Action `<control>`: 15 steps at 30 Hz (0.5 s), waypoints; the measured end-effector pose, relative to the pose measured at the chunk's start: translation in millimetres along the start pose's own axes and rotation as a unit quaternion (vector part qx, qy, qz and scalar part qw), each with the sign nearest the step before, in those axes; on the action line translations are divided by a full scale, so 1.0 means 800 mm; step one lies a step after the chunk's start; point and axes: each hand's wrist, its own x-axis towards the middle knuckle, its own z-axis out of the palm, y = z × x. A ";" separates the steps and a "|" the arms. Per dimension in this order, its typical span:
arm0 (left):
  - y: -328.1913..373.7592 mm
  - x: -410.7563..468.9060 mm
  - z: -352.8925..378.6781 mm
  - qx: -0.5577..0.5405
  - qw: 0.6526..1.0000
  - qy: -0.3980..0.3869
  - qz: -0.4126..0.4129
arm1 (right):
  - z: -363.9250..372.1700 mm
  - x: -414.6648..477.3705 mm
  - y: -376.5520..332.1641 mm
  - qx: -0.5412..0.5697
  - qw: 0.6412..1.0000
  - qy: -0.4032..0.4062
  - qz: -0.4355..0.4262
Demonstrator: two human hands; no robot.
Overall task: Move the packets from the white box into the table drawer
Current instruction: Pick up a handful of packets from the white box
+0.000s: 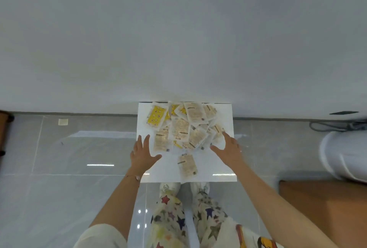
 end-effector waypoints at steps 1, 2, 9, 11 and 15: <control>0.002 0.020 0.008 -0.014 1.000 0.010 0.003 | 0.010 0.023 -0.006 0.043 0.999 0.000 -0.001; 0.003 0.040 0.014 -0.024 0.999 0.020 0.010 | 0.020 0.046 -0.012 0.085 0.996 -0.002 0.002; 0.028 0.133 0.031 -0.161 0.980 0.117 0.024 | 0.069 0.150 -0.062 0.286 0.956 0.031 0.052; 0.038 0.147 0.035 -0.199 0.971 0.129 -0.014 | 0.073 0.161 -0.069 0.304 0.948 0.054 0.081; 0.056 0.151 0.044 -0.161 0.972 0.141 -0.092 | 0.076 0.173 -0.065 0.312 0.943 0.080 0.084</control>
